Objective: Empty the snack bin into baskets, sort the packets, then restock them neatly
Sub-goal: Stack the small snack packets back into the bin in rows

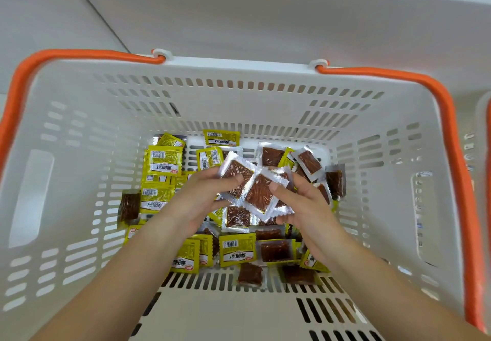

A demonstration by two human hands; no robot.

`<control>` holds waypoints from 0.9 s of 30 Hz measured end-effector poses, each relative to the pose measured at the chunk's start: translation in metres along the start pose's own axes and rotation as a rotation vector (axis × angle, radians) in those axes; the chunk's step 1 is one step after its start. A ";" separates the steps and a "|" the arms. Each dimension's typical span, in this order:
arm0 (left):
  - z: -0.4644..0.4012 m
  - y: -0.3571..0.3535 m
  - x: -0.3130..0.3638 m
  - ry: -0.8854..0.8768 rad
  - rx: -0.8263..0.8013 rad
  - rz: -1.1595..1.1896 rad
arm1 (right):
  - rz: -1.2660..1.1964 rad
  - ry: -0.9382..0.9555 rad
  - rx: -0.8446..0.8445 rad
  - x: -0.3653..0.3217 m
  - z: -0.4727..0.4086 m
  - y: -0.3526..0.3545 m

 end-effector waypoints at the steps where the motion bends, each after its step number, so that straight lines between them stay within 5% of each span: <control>1: 0.000 0.004 -0.001 0.021 0.022 0.063 | 0.014 -0.001 0.002 0.000 0.000 0.000; 7: 0.008 -0.008 0.008 0.023 -0.186 0.292 | 0.034 0.018 0.079 -0.002 -0.004 0.009; 11: 0.008 -0.022 -0.002 -0.008 -0.145 0.028 | -0.067 -0.030 0.049 0.000 -0.002 0.002; 19: 0.008 -0.018 -0.006 -0.024 -0.020 0.030 | -0.106 -0.120 0.058 0.012 0.000 -0.002; 24: 0.008 -0.036 -0.010 -0.061 -0.018 -0.253 | 0.081 -0.048 0.011 0.009 0.003 -0.007; 27: -0.007 -0.017 0.004 -0.228 0.112 -0.700 | 0.082 -0.079 0.116 0.013 -0.002 0.007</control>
Point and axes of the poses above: each hand's wrist, its own z-axis away from the middle knuckle, its own y-axis out of the back of the hand, x = y × z, the point moved 9 cm from there along -z, towards the middle knuckle, and after that the axes turned 1 degree about -z, right-handed, at the moved point
